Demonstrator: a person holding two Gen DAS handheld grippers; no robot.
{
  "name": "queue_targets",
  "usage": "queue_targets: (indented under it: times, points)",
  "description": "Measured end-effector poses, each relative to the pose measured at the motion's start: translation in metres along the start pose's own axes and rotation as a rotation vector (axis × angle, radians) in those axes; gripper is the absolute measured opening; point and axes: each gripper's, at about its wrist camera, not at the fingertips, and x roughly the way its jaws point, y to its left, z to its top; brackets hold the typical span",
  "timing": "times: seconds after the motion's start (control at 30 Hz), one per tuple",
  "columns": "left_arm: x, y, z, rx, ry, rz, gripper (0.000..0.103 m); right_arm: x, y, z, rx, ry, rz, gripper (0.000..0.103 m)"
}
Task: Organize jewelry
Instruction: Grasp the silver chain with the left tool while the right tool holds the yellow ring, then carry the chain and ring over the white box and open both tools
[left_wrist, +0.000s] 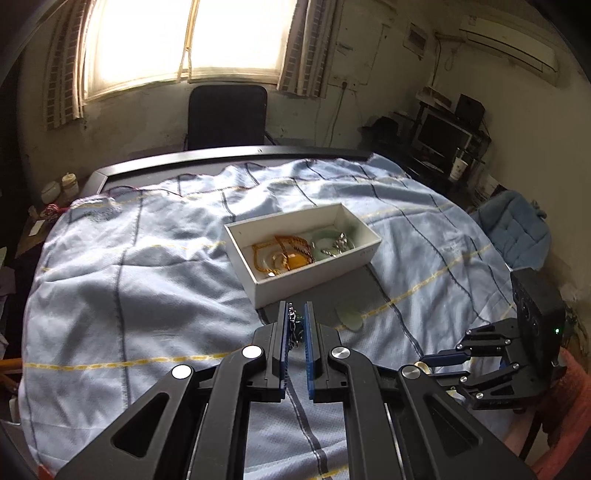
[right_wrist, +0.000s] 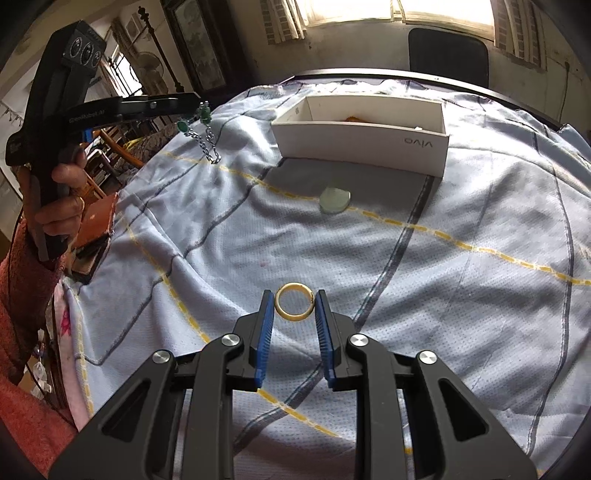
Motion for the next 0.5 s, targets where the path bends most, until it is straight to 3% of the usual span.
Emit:
queue_targets:
  times: [0.23,0.5]
  points:
    - [-0.011,-0.004,0.016,-0.016,-0.015,0.01,0.008,-0.018,-0.001,0.016,0.021,-0.038,-0.021,0.022]
    - [-0.008,-0.015,0.049,-0.024,-0.018,0.024,0.008,-0.046,-0.005,0.066,0.031,-0.092,-0.07,0.022]
